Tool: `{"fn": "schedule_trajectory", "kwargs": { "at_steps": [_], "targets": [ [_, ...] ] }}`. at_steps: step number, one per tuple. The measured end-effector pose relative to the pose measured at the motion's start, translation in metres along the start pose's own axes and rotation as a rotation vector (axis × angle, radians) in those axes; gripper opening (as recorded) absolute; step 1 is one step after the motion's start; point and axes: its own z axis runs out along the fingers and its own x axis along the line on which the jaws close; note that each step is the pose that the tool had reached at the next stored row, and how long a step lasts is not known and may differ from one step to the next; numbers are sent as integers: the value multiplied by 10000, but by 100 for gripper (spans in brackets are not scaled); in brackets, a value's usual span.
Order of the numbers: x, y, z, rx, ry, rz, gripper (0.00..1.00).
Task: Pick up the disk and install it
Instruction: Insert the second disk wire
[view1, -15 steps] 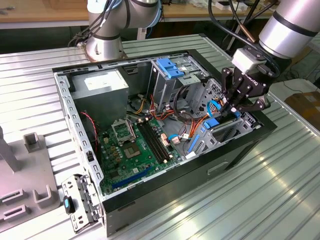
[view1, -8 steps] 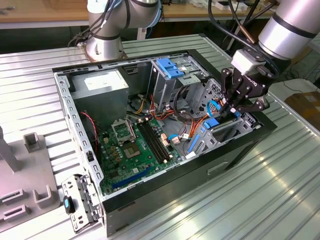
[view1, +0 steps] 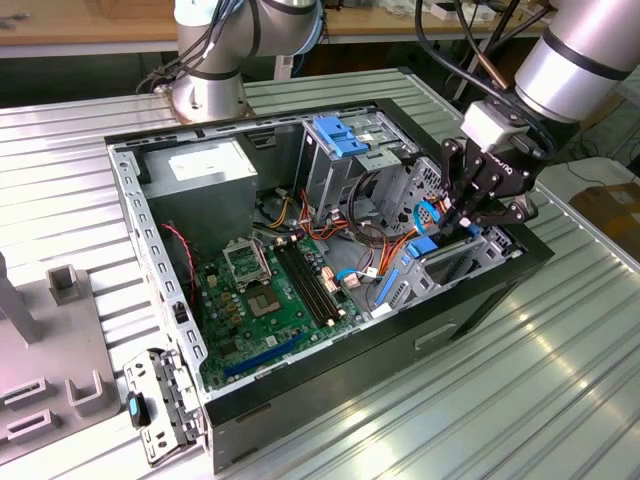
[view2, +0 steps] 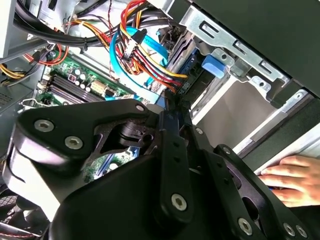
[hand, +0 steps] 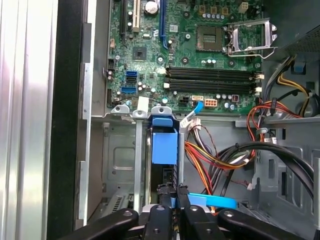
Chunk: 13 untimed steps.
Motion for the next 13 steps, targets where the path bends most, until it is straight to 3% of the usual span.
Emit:
{"fn": "schedule_trajectory", "kwargs": {
  "at_steps": [5, 6, 7, 9, 10, 13],
  "targets": [
    [9, -3, 37, 3, -50, -4, 18],
    [8, -1, 14, 3, -53, -4, 24],
    [7, 1, -14, 2, -45, -3, 24],
    [2, 8, -146, 2, -37, -2, 24],
    [0, 10, -177, 1, -34, -2, 24],
    [0, 9, -178, 1, -32, -3, 11]
  ]
}}
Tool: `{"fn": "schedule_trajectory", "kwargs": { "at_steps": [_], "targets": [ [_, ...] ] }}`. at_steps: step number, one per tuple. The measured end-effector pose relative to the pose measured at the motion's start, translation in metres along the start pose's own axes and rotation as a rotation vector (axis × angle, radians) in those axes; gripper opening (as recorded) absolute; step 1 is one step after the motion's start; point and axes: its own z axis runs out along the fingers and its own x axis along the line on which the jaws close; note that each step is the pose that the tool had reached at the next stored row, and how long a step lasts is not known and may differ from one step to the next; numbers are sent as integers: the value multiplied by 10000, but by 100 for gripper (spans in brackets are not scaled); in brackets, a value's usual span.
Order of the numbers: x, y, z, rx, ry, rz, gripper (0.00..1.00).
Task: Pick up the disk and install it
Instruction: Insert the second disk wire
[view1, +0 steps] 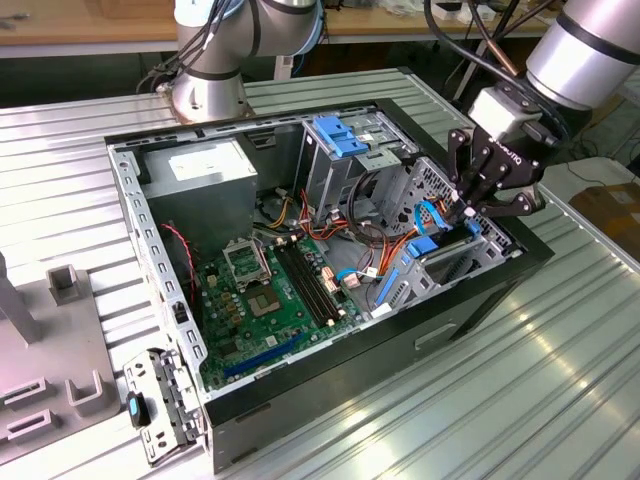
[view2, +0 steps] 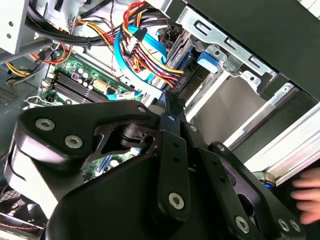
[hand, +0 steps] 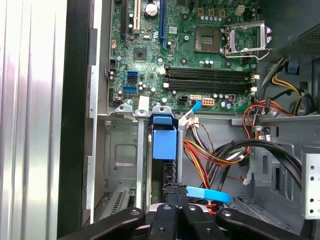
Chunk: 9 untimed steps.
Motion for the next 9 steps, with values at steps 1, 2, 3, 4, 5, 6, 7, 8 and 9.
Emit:
{"fn": "schedule_trajectory", "kwargs": {
  "at_steps": [1, 2, 3, 4, 5, 6, 7, 8, 9],
  "targets": [
    [0, 0, 0, 0, 0, 0, 11],
    [0, 0, 0, 0, 0, 0, 11],
    [0, 0, 0, 0, 2, 0, 11],
    [0, 0, 0, 0, 2, 0, 11],
    [0, 0, 0, 0, 2, 1, 11],
    [0, 0, 0, 0, 4, 0, 11],
    [0, 0, 0, 0, 5, 1, 11],
    [0, 0, 0, 0, 5, 1, 11],
    [0, 0, 0, 0, 6, 0, 11]
  ]
}}
